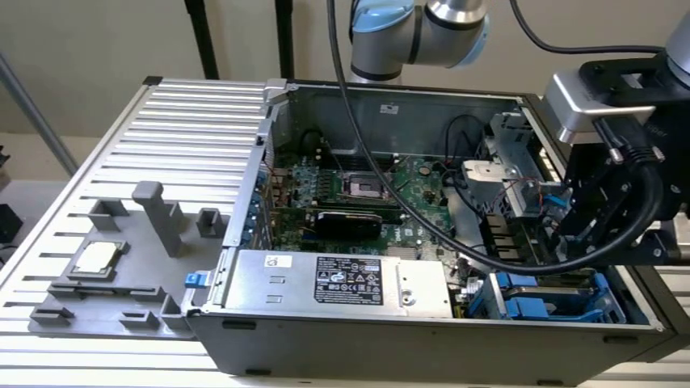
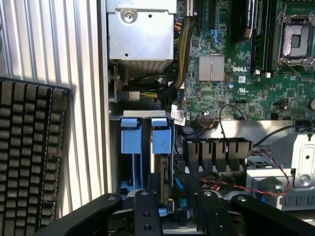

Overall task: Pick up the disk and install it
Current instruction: 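Insert the second disk wire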

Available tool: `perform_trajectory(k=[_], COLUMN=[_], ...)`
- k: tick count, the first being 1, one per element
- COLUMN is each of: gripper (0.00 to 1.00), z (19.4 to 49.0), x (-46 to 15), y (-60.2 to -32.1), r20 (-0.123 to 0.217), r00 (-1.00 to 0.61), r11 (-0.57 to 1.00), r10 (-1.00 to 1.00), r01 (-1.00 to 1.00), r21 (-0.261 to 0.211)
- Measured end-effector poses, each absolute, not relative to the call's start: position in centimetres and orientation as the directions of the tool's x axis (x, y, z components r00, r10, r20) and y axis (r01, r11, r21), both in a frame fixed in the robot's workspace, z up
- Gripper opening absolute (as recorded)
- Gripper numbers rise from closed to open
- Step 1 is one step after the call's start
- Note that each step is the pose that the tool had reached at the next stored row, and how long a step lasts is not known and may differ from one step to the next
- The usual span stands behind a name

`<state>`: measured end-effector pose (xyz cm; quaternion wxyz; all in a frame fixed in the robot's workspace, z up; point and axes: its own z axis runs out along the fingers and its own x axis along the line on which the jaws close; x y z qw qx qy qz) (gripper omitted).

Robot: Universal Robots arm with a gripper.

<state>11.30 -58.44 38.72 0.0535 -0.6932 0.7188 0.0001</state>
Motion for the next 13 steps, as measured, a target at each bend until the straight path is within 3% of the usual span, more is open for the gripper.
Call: perform_trajectory(k=[13], gripper=[0.37], z=[37.7], x=[11.8], y=[-57.2], r20=[-0.065], r00=[-0.033], r11=[0.038], r10=[-0.997], r01=[-0.996], r21=[-0.074])
